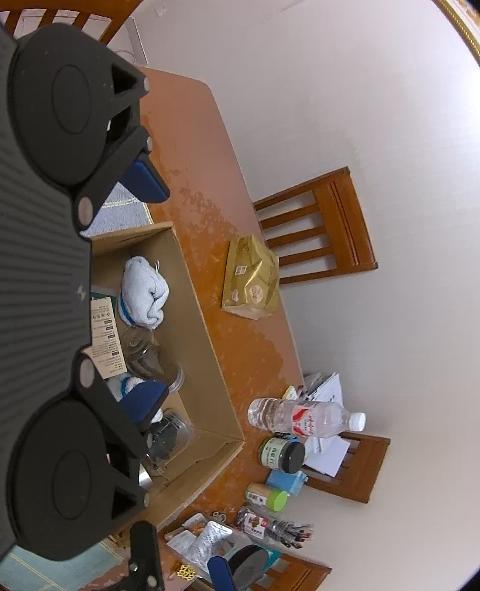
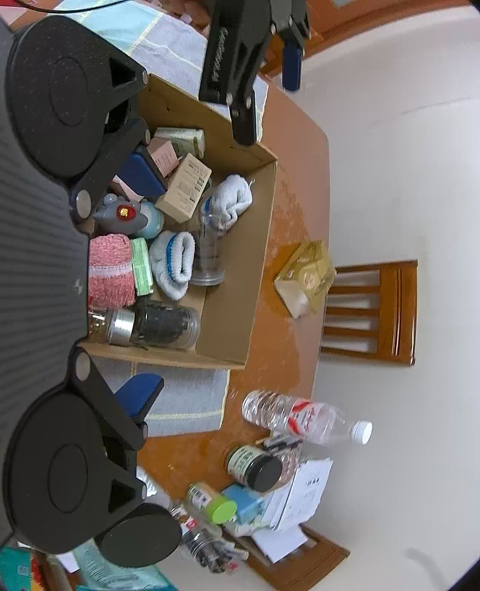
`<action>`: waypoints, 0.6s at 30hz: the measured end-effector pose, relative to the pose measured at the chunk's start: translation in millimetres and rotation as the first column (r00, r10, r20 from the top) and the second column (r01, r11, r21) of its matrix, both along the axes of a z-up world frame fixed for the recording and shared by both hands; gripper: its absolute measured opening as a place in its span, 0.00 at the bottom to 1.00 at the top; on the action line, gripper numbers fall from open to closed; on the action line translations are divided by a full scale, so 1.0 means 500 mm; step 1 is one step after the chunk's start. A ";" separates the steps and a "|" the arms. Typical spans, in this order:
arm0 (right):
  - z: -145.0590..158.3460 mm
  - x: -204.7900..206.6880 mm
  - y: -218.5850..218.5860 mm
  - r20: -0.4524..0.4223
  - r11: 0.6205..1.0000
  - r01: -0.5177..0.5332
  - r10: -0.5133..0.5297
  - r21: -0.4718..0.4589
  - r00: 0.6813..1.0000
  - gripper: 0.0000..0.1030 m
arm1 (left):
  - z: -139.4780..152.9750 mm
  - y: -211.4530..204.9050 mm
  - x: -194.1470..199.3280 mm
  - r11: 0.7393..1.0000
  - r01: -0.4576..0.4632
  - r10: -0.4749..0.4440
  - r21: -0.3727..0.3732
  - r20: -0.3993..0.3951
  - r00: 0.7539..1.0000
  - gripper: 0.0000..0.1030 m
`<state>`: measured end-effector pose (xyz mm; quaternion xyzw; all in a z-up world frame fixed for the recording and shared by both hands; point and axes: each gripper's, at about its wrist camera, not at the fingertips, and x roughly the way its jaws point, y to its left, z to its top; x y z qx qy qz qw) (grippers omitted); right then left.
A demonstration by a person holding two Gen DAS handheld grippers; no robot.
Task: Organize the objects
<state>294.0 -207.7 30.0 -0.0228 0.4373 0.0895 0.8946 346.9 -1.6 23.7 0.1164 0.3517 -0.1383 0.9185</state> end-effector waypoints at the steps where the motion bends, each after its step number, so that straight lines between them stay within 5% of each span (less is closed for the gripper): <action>1: 0.002 0.000 0.003 -0.002 1.000 0.011 -0.011 -0.008 1.000 1.00 | 0.003 0.001 -0.009 1.000 -0.011 0.011 0.008 0.013 1.000 0.99; 8: -0.020 -0.017 0.012 -0.036 0.997 0.073 -0.074 -0.034 0.997 1.00 | -0.010 -0.006 -0.084 0.995 -0.096 0.094 0.042 0.036 0.995 0.99; 13: -0.062 -0.040 0.014 -0.125 0.990 0.137 -0.133 0.022 0.983 1.00 | -0.049 -0.004 -0.128 0.989 -0.150 0.151 0.009 -0.092 0.984 0.99; 18: -0.088 -0.071 0.027 -0.156 0.986 0.169 -0.166 0.004 0.974 1.00 | -0.077 0.011 -0.155 0.970 -0.241 0.230 -0.022 -0.236 0.944 0.99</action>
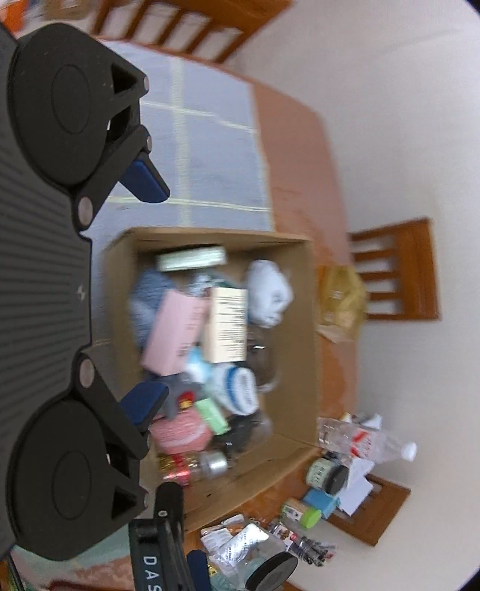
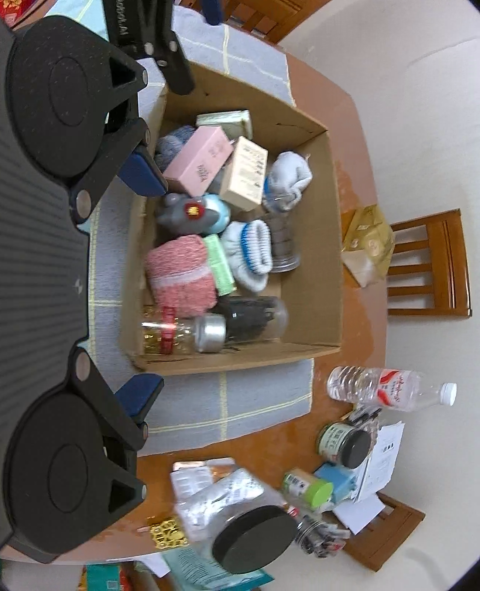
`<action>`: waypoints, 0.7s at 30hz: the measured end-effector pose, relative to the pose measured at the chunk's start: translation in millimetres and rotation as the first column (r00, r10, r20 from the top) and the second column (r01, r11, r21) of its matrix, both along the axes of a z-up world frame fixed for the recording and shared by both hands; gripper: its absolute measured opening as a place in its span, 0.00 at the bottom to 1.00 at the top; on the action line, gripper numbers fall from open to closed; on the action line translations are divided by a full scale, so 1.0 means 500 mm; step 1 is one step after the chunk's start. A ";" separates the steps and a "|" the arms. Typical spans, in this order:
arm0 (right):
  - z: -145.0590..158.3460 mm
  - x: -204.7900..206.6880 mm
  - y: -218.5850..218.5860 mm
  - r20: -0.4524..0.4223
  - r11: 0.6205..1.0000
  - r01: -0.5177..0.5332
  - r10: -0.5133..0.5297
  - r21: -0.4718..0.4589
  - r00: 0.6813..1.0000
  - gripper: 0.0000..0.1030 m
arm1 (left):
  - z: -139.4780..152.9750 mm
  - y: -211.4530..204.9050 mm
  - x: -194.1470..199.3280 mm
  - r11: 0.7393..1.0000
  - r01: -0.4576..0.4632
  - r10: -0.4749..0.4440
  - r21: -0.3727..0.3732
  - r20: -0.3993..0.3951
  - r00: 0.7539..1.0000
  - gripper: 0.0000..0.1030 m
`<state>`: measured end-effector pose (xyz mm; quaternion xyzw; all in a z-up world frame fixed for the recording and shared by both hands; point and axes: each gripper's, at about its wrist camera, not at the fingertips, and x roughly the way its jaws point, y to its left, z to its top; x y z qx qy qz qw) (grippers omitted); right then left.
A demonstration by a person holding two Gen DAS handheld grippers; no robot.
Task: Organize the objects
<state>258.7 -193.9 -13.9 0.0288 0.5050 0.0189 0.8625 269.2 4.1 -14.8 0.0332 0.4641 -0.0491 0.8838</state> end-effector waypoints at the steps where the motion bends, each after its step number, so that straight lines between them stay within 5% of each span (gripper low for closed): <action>1: -0.001 -0.006 0.000 0.000 1.000 0.011 -0.011 -0.007 1.000 1.00 | -0.004 0.005 -0.005 1.000 -0.022 0.021 -0.009 -0.022 1.000 0.99; 9: 0.008 -0.052 0.011 -0.029 0.999 0.042 -0.042 0.006 0.999 1.00 | -0.006 0.015 -0.041 0.994 -0.106 0.101 -0.036 -0.123 0.987 0.99; 21: 0.037 -0.072 0.025 -0.031 1.000 0.013 -0.013 0.002 0.999 1.00 | 0.035 0.004 -0.062 0.994 -0.109 0.108 -0.007 -0.089 0.990 0.99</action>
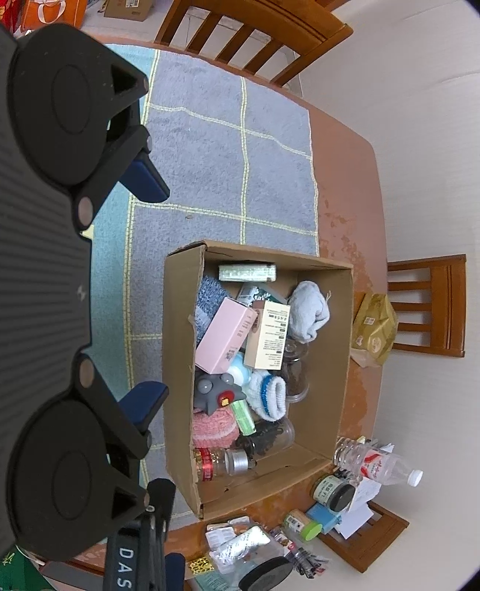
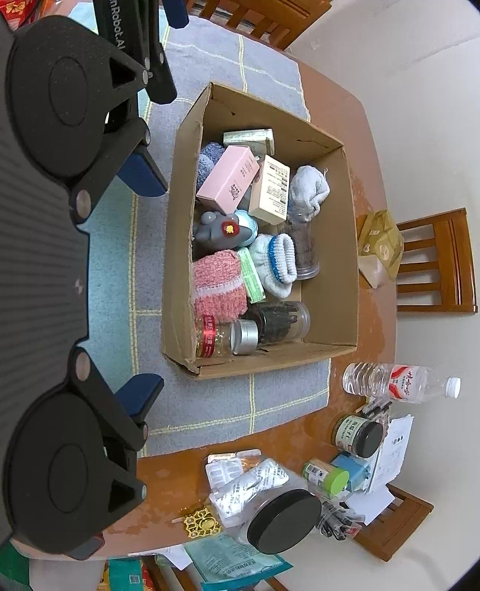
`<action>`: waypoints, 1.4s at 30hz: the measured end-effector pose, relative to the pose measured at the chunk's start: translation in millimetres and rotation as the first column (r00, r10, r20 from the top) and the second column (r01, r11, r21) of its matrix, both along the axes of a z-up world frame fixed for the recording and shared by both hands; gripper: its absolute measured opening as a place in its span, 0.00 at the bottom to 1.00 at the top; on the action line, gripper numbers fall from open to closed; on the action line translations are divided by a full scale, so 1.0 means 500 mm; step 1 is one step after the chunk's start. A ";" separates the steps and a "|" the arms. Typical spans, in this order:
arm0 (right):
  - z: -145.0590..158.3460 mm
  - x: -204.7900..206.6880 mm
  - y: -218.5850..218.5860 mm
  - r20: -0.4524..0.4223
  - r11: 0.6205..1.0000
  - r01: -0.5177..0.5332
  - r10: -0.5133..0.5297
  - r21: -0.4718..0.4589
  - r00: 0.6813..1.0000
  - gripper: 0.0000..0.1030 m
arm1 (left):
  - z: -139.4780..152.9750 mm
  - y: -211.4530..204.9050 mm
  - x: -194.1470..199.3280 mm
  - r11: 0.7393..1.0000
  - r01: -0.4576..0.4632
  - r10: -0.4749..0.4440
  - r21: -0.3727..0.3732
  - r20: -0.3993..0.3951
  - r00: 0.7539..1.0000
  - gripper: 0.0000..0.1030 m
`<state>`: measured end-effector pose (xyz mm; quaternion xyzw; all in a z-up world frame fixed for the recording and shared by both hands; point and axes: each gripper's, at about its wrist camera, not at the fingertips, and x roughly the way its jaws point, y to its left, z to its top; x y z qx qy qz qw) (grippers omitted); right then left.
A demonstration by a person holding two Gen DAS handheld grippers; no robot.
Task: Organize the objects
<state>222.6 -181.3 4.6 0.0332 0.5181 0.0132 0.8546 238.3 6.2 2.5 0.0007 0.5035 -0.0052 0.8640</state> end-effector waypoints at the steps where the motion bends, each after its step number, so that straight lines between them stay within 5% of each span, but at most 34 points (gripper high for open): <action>1: 0.001 0.000 -0.001 -0.001 1.000 0.001 -0.001 0.000 1.000 1.00 | 0.002 0.000 -0.001 1.000 0.000 0.000 0.001 0.000 1.000 0.99; 42: 0.017 -0.004 0.000 -0.012 1.000 0.004 -0.004 0.019 1.000 1.00 | 0.028 -0.007 -0.004 1.000 0.000 -0.001 0.017 0.022 1.000 0.99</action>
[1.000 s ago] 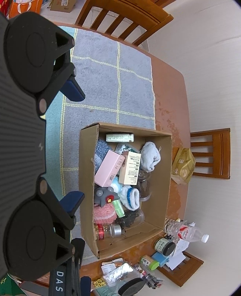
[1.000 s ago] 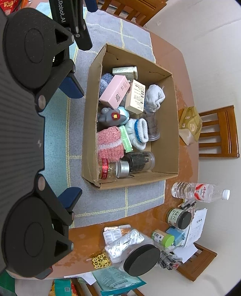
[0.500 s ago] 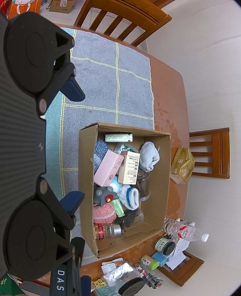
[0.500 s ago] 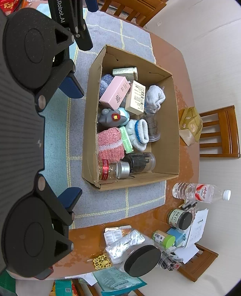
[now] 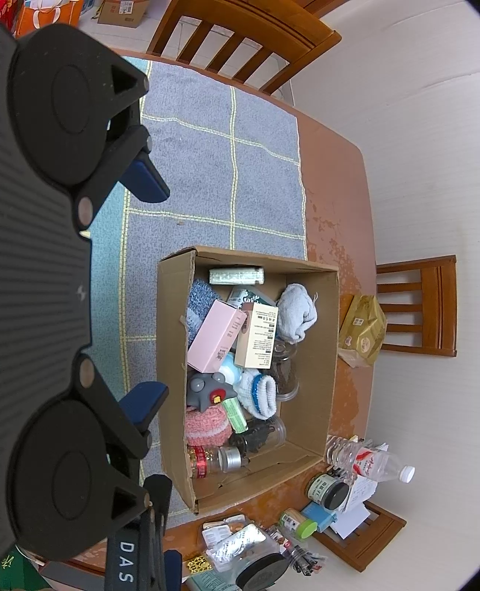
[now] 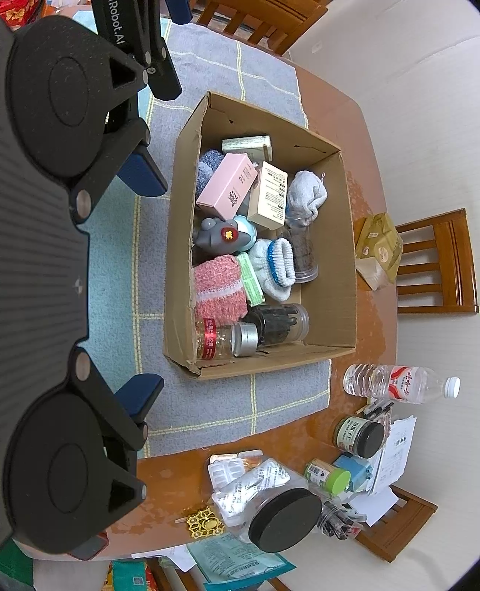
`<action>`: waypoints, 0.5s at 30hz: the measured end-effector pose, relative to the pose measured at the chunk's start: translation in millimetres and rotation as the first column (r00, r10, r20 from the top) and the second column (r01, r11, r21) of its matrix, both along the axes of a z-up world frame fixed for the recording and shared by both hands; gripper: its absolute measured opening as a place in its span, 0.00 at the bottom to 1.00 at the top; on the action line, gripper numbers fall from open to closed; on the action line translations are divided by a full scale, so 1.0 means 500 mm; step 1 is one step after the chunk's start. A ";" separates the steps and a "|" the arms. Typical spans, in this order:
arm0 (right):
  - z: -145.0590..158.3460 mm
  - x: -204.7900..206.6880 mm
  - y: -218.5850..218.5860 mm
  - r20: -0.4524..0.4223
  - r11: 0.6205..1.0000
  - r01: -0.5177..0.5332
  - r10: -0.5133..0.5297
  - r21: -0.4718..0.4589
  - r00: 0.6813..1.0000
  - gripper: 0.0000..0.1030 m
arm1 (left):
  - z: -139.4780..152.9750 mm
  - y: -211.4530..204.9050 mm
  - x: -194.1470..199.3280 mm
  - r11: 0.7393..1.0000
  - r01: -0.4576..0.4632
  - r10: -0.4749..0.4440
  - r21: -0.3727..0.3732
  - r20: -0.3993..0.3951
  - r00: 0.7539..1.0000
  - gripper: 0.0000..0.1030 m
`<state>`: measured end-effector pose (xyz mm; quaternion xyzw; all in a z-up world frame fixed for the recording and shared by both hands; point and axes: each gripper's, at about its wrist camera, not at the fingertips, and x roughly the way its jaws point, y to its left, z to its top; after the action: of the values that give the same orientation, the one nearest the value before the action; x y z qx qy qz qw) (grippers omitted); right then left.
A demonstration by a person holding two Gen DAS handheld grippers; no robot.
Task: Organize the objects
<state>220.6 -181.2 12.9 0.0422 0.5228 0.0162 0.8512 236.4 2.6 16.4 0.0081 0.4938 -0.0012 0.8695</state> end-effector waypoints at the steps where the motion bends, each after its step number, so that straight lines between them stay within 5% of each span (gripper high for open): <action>1: 0.000 0.001 0.000 0.001 1.000 0.000 0.000 0.000 1.000 1.00 | 0.000 0.000 -0.001 1.000 -0.001 0.001 0.000 0.000 1.000 0.99; 15: 0.000 0.001 0.001 -0.002 1.000 0.005 -0.005 0.000 1.000 1.00 | -0.002 -0.001 -0.002 1.000 -0.001 0.001 0.002 0.000 1.000 0.99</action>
<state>220.9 -180.7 12.9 0.0433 0.5234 0.0141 0.8509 235.6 2.1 15.4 0.0087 0.4939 -0.0003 0.8695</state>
